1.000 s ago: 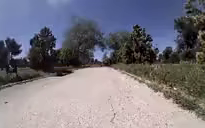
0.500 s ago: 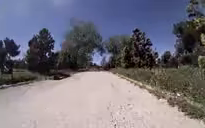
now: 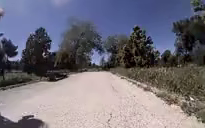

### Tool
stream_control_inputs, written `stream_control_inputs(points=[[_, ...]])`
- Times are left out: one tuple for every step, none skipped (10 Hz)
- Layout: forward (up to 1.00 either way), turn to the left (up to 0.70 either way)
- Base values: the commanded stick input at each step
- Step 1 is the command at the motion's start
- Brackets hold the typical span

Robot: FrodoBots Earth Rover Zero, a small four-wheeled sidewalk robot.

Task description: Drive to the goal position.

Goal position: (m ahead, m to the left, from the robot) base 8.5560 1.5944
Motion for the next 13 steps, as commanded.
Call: stream_control_inputs(points=[[0.7,0.03],[0.7,0.03],[0.7,0.03],[0.7,0.03],[0.7,0.03],[0.7,0.02],[0.7,0.02],[0.7,0.01],[0.7,0.01],[0.7,0.01],[0.7,0.01],[0.7,0.01],[0.7,0.01]])
